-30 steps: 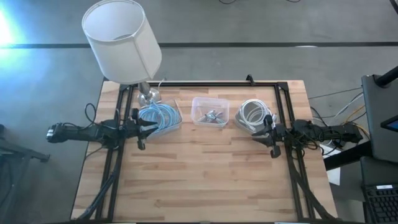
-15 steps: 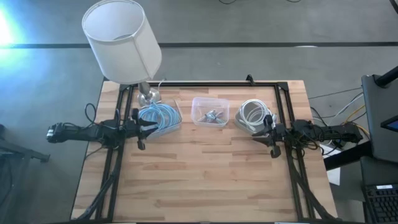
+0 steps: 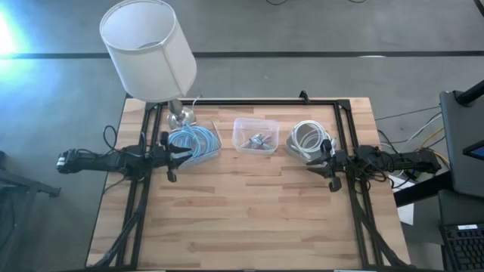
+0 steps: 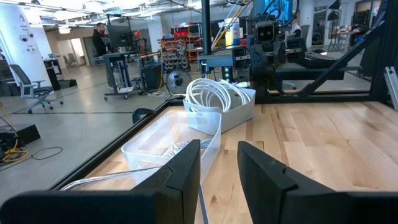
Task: Pick & Place USB Port
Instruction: Return to Home Position
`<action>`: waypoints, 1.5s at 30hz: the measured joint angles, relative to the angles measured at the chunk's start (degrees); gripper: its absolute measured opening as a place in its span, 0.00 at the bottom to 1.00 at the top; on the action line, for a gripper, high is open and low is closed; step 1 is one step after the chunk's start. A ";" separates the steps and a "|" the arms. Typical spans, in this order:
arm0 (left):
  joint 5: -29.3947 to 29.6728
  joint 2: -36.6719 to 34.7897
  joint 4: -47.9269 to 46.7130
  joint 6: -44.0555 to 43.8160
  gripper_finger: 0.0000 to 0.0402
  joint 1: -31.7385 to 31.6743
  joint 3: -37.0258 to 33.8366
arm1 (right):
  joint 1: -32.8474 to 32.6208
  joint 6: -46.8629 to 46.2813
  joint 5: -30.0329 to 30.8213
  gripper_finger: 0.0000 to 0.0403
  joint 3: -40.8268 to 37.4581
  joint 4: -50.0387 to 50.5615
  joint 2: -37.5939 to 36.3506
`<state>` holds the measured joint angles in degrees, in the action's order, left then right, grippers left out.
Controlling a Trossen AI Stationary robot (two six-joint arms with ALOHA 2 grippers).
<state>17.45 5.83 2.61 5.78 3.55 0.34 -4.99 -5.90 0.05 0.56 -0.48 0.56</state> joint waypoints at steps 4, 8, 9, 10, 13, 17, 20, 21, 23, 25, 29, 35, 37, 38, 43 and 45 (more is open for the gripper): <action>-0.01 0.01 -0.01 0.00 0.27 -0.02 0.00 | 0.01 0.03 -0.01 0.22 0.00 0.00 0.00; -0.01 0.01 -0.01 0.00 0.27 -0.02 0.00 | 0.00 0.05 0.01 0.20 0.00 0.01 0.00; 0.00 0.00 0.00 0.00 0.27 -0.02 0.00 | 0.00 0.02 0.01 0.19 0.00 0.00 0.00; -0.01 0.00 -0.02 0.00 0.27 -0.05 0.00 | 0.00 -0.03 0.00 0.19 0.00 0.00 0.00; -0.01 0.01 -0.01 0.01 0.27 -0.07 0.00 | -0.01 0.03 -0.02 0.17 0.00 0.00 0.00; 0.00 0.00 -0.01 0.01 0.27 -0.07 0.00 | 0.00 0.04 -0.02 0.17 0.00 0.01 0.00; 0.00 0.01 -0.01 0.02 0.27 -0.05 0.00 | 0.00 0.00 -0.02 0.18 0.00 -0.01 0.00; -0.02 0.00 0.00 0.02 0.27 -0.05 0.00 | 0.01 0.04 -0.02 0.19 0.00 0.01 0.00; -0.01 0.00 -0.02 0.01 0.27 -0.04 0.00 | 0.00 -0.01 -0.02 0.20 0.00 -0.01 0.00; 0.00 0.00 -0.02 0.00 0.27 -0.04 0.00 | 0.01 0.03 -0.02 0.20 0.00 -0.01 0.00; -0.01 0.00 -0.01 0.00 0.27 -0.04 0.07 | 0.01 -0.02 -0.02 0.22 0.00 -0.01 0.00; -0.02 0.00 -0.03 0.00 0.27 -0.04 0.21 | 0.01 0.03 -0.02 0.23 0.00 0.00 0.00; -0.02 0.00 0.19 0.00 0.27 -0.04 0.22 | 0.01 -0.01 -0.02 0.23 0.00 -0.01 0.00; -0.02 0.00 0.31 0.01 0.27 -0.04 0.22 | 0.01 -0.03 -0.02 0.22 0.00 0.01 0.00; -0.02 0.00 0.31 0.00 0.27 -0.04 0.24 | 0.01 -0.01 -0.02 0.20 0.00 -0.01 0.00; -0.02 0.00 0.33 0.00 0.27 -0.04 0.24 | 0.01 0.03 -0.02 0.19 0.00 0.01 0.00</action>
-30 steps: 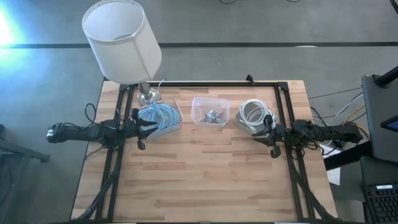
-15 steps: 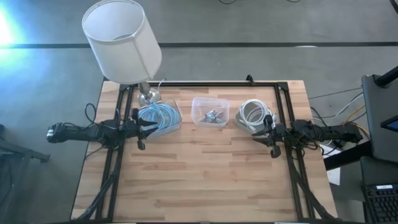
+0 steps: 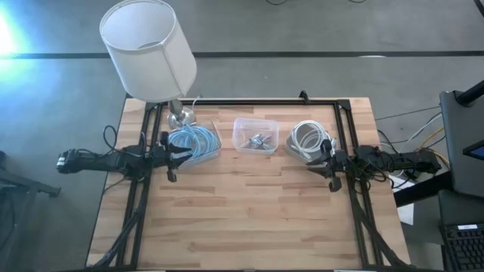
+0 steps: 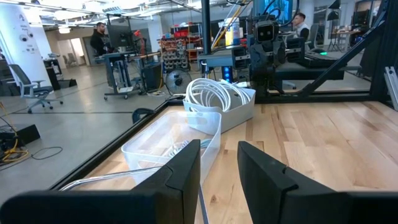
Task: Pick & Place USB Port
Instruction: Return to Home Position
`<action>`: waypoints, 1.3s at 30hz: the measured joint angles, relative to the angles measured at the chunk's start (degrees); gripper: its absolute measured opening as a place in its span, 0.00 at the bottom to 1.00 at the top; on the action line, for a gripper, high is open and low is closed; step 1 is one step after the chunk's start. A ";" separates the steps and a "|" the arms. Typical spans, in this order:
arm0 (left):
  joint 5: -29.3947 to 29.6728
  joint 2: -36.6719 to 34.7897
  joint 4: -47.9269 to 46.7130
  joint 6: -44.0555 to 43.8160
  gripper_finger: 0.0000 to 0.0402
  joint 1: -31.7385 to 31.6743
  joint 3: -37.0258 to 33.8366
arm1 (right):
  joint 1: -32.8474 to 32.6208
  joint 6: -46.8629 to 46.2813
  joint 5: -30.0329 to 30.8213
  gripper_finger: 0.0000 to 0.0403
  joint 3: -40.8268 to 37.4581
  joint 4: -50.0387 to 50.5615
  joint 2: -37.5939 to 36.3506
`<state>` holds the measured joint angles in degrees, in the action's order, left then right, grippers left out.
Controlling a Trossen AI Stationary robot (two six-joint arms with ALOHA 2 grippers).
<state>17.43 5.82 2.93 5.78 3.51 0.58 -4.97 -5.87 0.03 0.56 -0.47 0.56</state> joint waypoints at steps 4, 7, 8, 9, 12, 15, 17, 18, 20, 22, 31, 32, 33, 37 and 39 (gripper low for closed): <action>0.00 0.00 -0.02 0.01 0.27 0.01 0.02 | 0.00 0.02 0.00 0.17 0.00 -0.02 0.00; 0.00 0.00 -0.02 0.00 0.27 0.04 0.02 | -0.01 -0.06 0.00 0.17 0.00 -0.01 0.00; 0.00 0.00 -0.02 0.00 0.27 0.04 0.02 | -0.02 -0.01 0.00 0.17 0.00 -0.01 0.00; 0.00 0.00 -0.02 0.00 0.27 0.04 0.04 | 0.00 0.02 0.00 0.18 0.00 0.00 0.00; 0.00 0.00 -0.02 0.00 0.27 0.04 0.04 | -0.01 -0.03 0.00 0.19 0.00 -0.01 0.00; 0.00 0.00 -0.02 0.00 0.27 0.04 0.04 | 0.00 -0.04 0.00 0.20 0.00 -0.01 0.00; 0.00 0.00 -0.02 0.01 0.27 0.04 0.07 | 0.00 -0.02 0.01 0.21 0.00 -0.02 0.00; 0.00 0.00 -0.04 0.01 0.27 0.04 0.07 | 0.00 0.02 0.00 0.21 0.00 -0.02 0.00; 0.02 0.00 -0.04 0.02 0.27 0.04 0.09 | -0.01 -0.06 0.00 0.22 0.00 -0.02 0.00; 0.02 0.00 -0.04 0.02 0.27 0.03 0.09 | -0.01 -0.01 0.02 0.22 0.00 -0.01 0.00; 0.02 0.01 -0.03 0.02 0.27 -0.02 0.09 | 0.00 -0.01 0.02 0.20 0.00 0.00 0.00; 0.02 0.00 -0.04 0.00 0.27 -0.02 0.09 | 0.00 0.00 0.00 0.20 0.00 0.00 0.00; 0.02 0.01 -0.02 0.01 0.27 -0.02 0.09 | -0.01 -0.01 0.00 0.19 0.00 0.00 0.00; 0.02 0.00 -0.02 0.02 0.27 -0.02 0.09 | 0.00 0.00 0.00 0.17 0.00 -0.02 0.00; 0.02 0.00 -0.02 0.00 0.27 -0.02 0.09 | 0.00 -0.05 0.00 0.17 0.00 -0.02 0.00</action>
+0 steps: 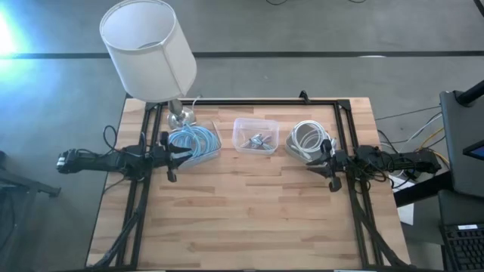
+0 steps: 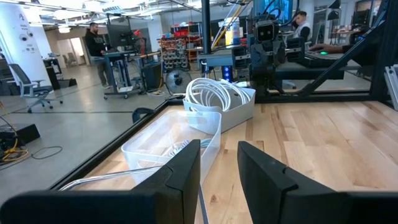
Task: Pick & Place USB Port
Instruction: Return to Home Position
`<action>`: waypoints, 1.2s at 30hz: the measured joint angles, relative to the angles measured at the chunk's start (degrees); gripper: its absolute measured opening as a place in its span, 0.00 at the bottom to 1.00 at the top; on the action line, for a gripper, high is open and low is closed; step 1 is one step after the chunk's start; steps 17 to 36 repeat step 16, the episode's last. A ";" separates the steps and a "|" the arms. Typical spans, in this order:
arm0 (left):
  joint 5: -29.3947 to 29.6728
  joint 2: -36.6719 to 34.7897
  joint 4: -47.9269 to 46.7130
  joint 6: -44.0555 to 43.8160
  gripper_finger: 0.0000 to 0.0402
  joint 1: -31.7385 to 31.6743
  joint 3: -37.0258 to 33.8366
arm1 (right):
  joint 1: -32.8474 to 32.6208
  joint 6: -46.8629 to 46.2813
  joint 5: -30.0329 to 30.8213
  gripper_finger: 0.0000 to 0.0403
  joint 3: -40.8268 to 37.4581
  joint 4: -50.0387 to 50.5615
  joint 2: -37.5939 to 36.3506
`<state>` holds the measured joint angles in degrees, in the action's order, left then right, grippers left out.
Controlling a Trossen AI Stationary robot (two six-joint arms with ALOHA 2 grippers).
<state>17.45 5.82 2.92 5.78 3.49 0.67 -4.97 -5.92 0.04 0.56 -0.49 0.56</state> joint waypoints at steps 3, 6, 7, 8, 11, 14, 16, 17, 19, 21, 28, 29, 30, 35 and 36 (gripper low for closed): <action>0.00 0.00 0.00 0.02 0.27 0.02 0.00 | -0.01 0.04 0.01 0.17 0.00 0.01 0.00; 0.00 0.00 0.01 0.02 0.27 0.02 0.00 | 0.00 0.06 0.00 0.19 0.00 0.00 0.00; 0.00 0.00 0.01 0.01 0.27 0.02 0.00 | -0.01 0.05 0.01 0.19 0.00 0.01 0.00; 0.00 0.00 0.02 0.02 0.27 0.02 0.01 | 0.00 0.00 0.02 0.20 0.00 0.00 0.00; 0.00 0.00 0.02 0.00 0.27 0.02 0.02 | 0.00 0.07 0.02 0.21 0.00 0.00 0.00; 0.00 0.00 0.02 0.02 0.27 0.02 0.02 | -0.01 -0.01 0.01 0.22 0.00 0.00 0.00; 0.00 0.01 0.02 0.02 0.27 0.02 0.02 | 0.00 0.05 0.00 0.22 0.00 0.02 0.00; 0.00 0.01 0.02 0.02 0.27 0.02 0.02 | 0.00 0.05 0.00 0.22 0.00 0.02 0.00; 0.00 0.01 0.02 0.02 0.27 0.02 0.02 | 0.00 0.05 0.00 0.22 0.00 0.02 0.00; 0.00 0.01 0.02 0.02 0.27 0.02 0.02 | 0.00 0.05 0.00 0.22 0.00 0.02 0.00; 0.00 0.01 0.02 0.02 0.27 0.02 0.02 | 0.00 0.05 0.00 0.22 0.00 0.02 0.00; 0.00 0.01 0.02 0.02 0.27 0.02 0.02 | 0.00 0.05 0.00 0.22 0.00 0.02 0.00; 0.00 0.01 0.02 0.02 0.27 0.02 0.02 | 0.00 0.05 0.00 0.22 0.00 0.02 0.00; 0.00 0.01 0.02 0.02 0.27 0.02 0.02 | 0.00 0.05 0.00 0.22 0.00 0.02 0.00; 0.00 0.01 0.02 0.02 0.27 0.02 0.02 | 0.00 0.05 0.00 0.22 0.00 0.02 0.00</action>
